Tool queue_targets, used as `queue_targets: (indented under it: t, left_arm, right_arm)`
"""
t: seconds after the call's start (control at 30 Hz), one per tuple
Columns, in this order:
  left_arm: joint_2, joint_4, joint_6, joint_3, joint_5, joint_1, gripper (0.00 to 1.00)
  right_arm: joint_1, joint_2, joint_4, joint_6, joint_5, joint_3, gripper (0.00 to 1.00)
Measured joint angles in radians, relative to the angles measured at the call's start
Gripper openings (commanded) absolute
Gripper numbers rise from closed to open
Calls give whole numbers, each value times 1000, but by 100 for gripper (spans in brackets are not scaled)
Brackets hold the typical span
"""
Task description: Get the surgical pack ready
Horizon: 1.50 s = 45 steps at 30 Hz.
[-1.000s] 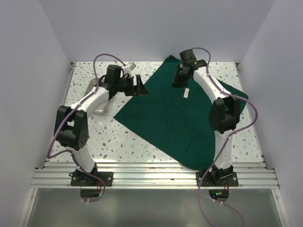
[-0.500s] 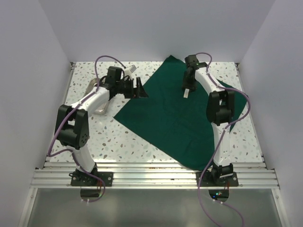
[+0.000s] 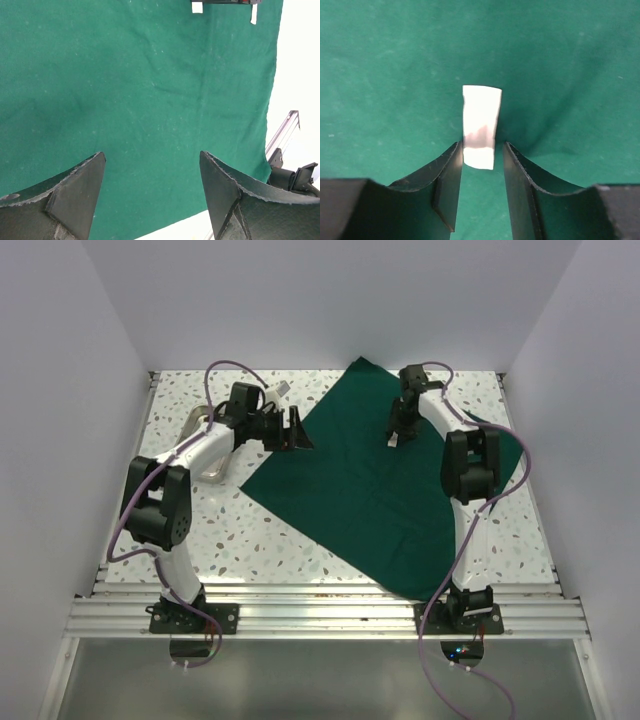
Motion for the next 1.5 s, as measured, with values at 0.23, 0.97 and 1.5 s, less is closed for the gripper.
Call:
queue_targets:
  t: [0.23, 0.97, 1.5]
  left_arm:
    - [0, -8, 0, 2, 2, 7, 80]
    - [0, -4, -2, 0, 56, 31, 82]
    - [0, 395, -256, -155, 328, 31, 84]
  right_arm:
    - [-11, 0, 54, 20, -77, -18, 37]
    - [-33, -3, 69, 93, -148, -32, 0]
    - [80, -351, 368, 261, -782, -336, 0]
